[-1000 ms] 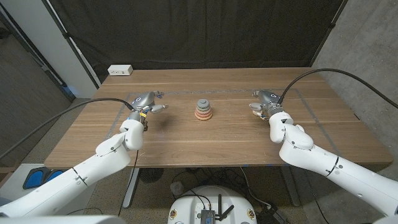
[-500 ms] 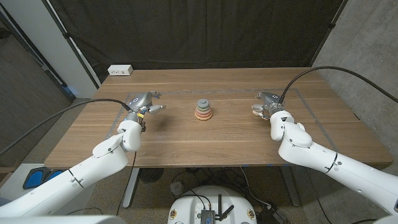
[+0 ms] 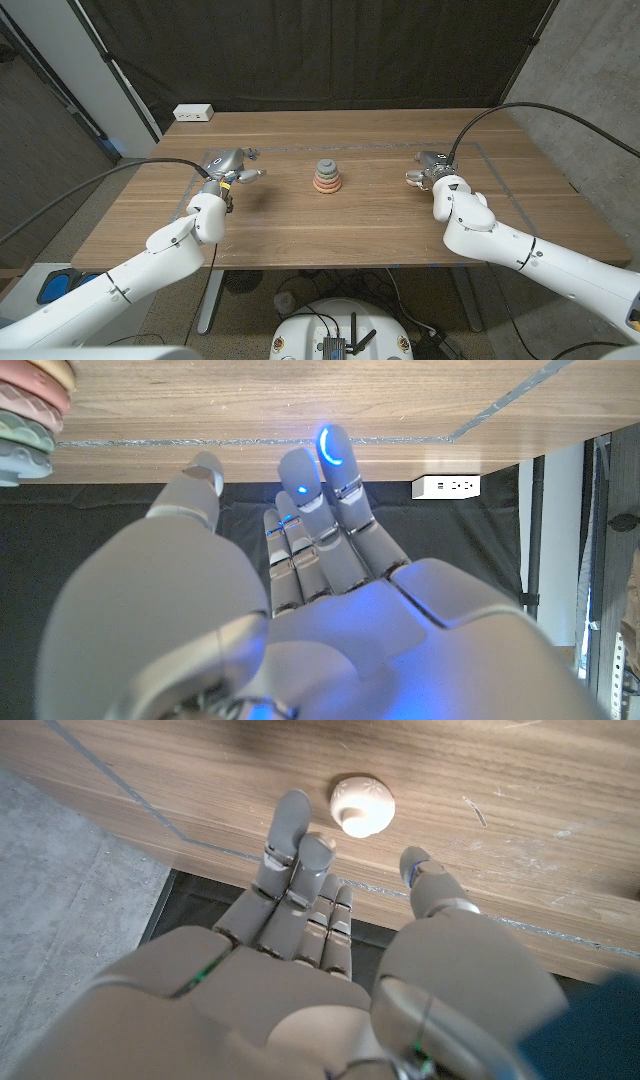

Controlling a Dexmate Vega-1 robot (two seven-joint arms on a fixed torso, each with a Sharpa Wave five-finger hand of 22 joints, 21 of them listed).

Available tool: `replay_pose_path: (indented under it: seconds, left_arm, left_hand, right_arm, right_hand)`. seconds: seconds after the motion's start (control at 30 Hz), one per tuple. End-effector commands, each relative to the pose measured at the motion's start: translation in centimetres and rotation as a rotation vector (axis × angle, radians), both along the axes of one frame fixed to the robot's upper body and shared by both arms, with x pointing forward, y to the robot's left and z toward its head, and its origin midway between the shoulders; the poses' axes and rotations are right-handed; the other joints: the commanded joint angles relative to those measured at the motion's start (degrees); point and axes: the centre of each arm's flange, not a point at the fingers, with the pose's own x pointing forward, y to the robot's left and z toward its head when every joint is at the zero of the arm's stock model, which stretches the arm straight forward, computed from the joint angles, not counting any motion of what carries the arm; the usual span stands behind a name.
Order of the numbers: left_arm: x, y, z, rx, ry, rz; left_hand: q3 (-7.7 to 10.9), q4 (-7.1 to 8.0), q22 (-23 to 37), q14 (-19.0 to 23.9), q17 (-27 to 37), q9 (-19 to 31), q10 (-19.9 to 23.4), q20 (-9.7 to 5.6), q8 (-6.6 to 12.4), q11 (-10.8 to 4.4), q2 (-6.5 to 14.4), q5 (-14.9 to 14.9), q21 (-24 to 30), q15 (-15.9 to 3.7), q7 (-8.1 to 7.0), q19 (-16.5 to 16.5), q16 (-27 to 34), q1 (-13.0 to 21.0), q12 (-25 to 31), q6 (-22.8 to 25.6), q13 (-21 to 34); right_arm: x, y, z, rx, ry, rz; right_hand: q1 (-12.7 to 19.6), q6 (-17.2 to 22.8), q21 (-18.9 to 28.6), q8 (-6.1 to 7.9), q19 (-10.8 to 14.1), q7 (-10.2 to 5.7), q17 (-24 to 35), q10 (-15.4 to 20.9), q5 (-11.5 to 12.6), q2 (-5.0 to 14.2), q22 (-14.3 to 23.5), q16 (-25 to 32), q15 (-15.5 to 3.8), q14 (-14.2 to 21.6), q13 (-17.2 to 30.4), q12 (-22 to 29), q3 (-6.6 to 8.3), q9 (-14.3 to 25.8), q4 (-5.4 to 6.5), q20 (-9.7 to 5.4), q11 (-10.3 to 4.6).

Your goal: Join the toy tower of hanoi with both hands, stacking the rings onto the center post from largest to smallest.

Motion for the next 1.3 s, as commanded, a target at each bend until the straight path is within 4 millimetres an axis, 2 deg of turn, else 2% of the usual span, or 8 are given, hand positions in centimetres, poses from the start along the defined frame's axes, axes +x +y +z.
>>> replay_pose_path:
  seconds: [0.03,0.8,1.3]
  left_arm:
    - [-0.2,-0.1,0.0,0.011,0.019,-0.004]
    - [-0.6,-0.1,-0.5,0.001,0.017,-0.009]
    - [-0.6,0.0,-0.8,-0.009,0.027,-0.01]
  left_hand:
    - [0.62,-0.21,0.1,-0.1,0.1,0.1,0.3,-6.79,-0.01,0.2,0.5,0.6,-0.1,-2.03,0.09,0.3,-0.1,-0.2,-0.1,0.8,0.1]
    - [1.49,-0.3,0.1,0.3,0.6,0.3,1.0,-6.8,-0.12,-0.03,0.6,0.9,-0.2,-2.03,-0.01,0.3,0.3,-0.7,-0.3,1.4,0.3]
    - [2.1,-0.34,0.0,-0.2,0.2,0.4,0.9,-6.81,-0.33,0.16,0.5,1.1,-0.3,-2.04,0.09,0.3,-0.2,-1.0,-0.5,1.1,0.4]
  right_arm:
    - [1.1,0.1,-0.3,-0.007,0.054,-0.024]
    - [2.3,-0.4,-1.5,0.003,0.099,-0.048]
    - [3.2,-0.5,-1.9,0.005,0.115,-0.062]
  right_hand:
    - [0.7,-0.5,-0.3,-0.15,-0.4,0.08,-0.2,-0.1,-0.4,-0.16,0.0,-0.4,-3.95,-0.2,0.1,0.3,-0.36,0.2,-0.17,-5.82,-0.06]
    - [1.7,-0.6,-0.4,0.47,-0.5,0.07,-0.8,-0.1,-1.6,0.39,0.0,-0.8,-3.95,0.1,-0.4,0.7,-1.73,-0.2,-0.07,-5.81,0.01]
    - [2.1,-0.5,-0.5,0.54,-0.5,0.15,-0.7,-0.1,-1.9,0.6,-0.1,-1.0,-3.96,0.1,-0.5,0.8,-2.09,-0.4,-0.07,-5.82,0.03]
